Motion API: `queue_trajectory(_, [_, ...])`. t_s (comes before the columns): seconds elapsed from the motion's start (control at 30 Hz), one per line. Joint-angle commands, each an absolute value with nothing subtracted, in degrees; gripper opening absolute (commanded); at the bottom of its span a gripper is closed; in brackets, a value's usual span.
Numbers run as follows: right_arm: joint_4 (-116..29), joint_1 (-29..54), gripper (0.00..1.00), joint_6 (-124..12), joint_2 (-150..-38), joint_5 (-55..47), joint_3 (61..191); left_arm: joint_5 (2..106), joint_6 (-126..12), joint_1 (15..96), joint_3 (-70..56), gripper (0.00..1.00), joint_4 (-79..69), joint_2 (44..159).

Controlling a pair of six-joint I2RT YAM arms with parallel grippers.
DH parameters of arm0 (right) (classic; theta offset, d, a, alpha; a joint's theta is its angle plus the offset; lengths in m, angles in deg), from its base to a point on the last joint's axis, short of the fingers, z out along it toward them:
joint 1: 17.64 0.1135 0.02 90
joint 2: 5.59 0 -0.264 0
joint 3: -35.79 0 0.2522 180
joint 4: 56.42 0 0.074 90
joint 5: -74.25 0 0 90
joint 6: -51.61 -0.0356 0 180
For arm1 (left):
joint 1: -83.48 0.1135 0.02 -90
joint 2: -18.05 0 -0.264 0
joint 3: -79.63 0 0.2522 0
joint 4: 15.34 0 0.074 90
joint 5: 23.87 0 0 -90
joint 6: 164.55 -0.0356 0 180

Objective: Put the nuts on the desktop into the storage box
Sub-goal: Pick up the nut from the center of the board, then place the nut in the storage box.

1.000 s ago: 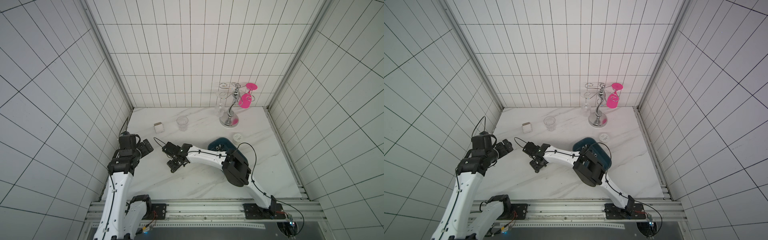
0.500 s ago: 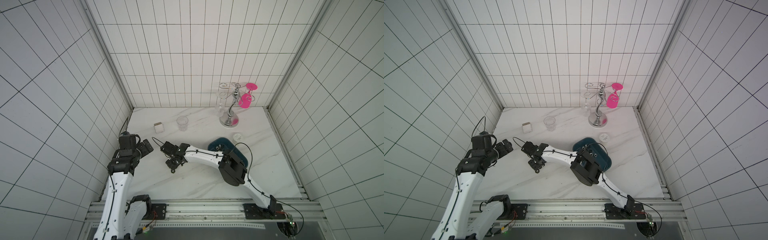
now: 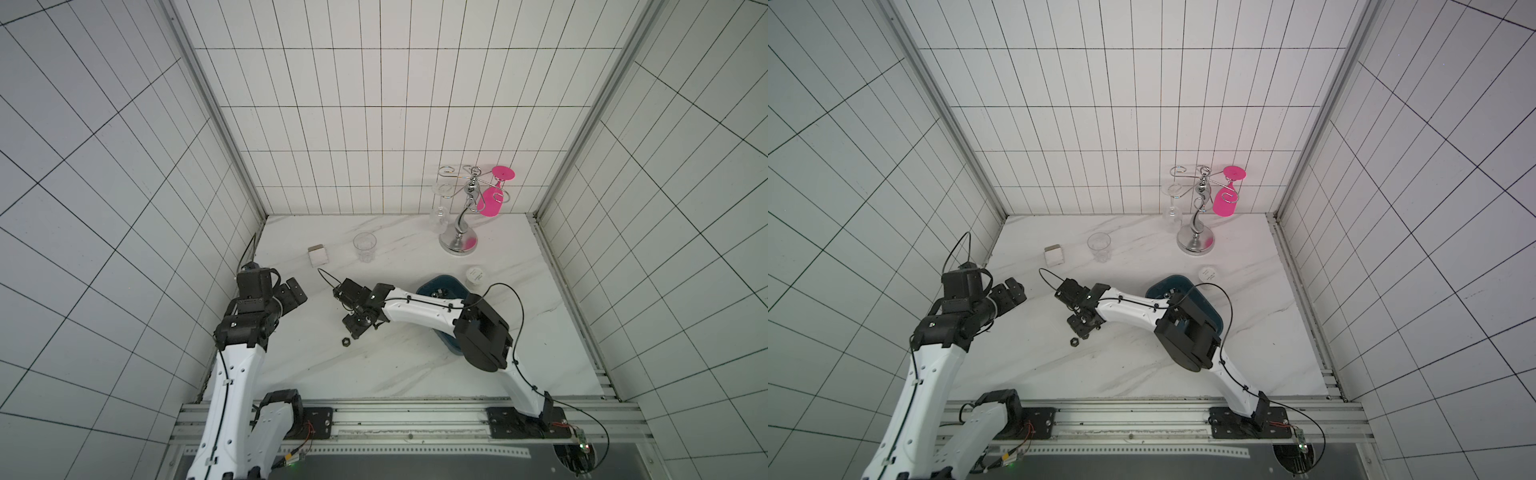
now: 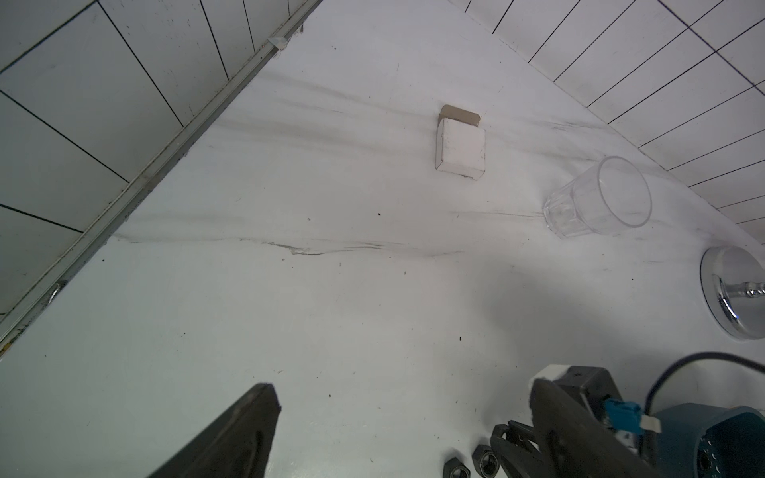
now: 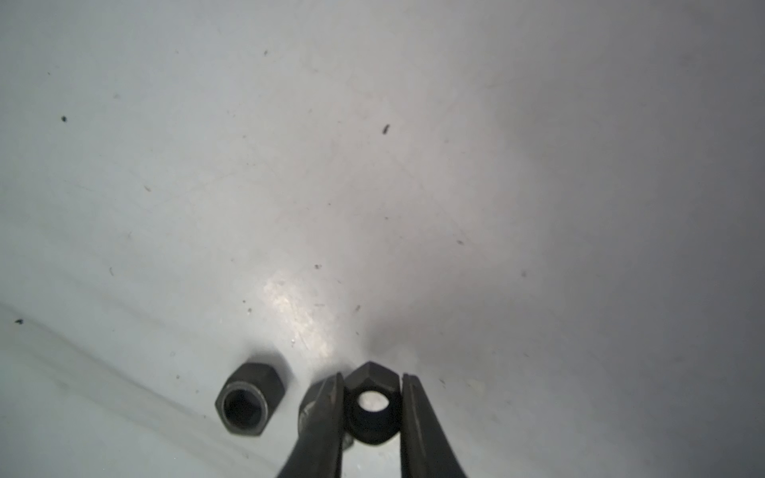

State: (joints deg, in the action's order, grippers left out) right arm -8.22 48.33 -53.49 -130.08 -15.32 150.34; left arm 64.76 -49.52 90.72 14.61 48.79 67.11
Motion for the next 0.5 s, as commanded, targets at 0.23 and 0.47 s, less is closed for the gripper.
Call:
queue_trajectory(0.23, [-11.7,33.0,0.18,-58.3,-99.4,-20.9,125.9,57.7,-47.9,90.9,12.3,0.98,45.2,69.0])
queue_trajectory(0.47, [-6.3,23.1,0.18,-62.6,-87.9,-22.7,109.4,55.4,-46.2,90.5,12.7,0.98,41.7,71.2])
